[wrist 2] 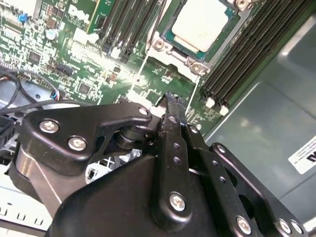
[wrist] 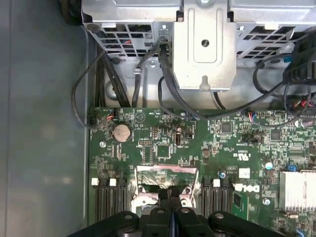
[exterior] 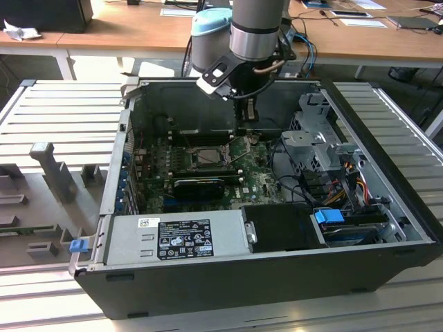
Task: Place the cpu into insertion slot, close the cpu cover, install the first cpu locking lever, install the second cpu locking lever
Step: 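Close the cpu cover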
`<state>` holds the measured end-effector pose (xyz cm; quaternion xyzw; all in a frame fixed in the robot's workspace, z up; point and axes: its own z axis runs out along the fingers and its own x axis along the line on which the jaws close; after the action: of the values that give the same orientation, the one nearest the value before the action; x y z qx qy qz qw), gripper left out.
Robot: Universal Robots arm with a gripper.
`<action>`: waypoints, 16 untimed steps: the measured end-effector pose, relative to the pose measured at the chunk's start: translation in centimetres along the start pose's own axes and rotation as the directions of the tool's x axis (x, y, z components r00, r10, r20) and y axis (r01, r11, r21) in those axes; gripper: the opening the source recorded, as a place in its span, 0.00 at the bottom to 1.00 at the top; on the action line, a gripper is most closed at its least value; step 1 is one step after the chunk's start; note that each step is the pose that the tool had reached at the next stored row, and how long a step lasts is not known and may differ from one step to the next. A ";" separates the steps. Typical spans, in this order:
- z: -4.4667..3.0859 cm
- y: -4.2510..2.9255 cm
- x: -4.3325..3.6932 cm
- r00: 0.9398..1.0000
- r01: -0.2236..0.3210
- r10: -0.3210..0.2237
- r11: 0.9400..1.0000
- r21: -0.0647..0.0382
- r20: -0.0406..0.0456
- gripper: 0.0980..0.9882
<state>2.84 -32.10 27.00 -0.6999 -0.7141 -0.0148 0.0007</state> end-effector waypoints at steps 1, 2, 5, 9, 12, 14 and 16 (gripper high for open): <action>0.12 0.26 0.00 1.000 0.005 -0.005 1.000 0.000 0.000 0.01; 0.31 0.56 0.00 1.000 0.008 -0.008 1.000 0.000 0.000 0.01; 0.85 1.56 0.00 1.000 0.011 -0.011 1.000 0.000 0.000 0.01; 1.11 2.96 0.04 1.000 0.017 -0.017 1.000 0.001 -0.001 0.01; 1.43 3.58 0.04 1.000 0.026 -0.026 1.000 0.001 -0.001 0.01; 1.72 3.92 0.03 1.000 0.028 -0.028 1.000 0.001 -0.001 0.01; 1.98 4.19 0.04 1.000 0.031 -0.031 1.000 0.001 -0.001 0.01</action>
<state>7.07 -31.93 25.11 -0.6889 -0.7247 -0.0146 0.0011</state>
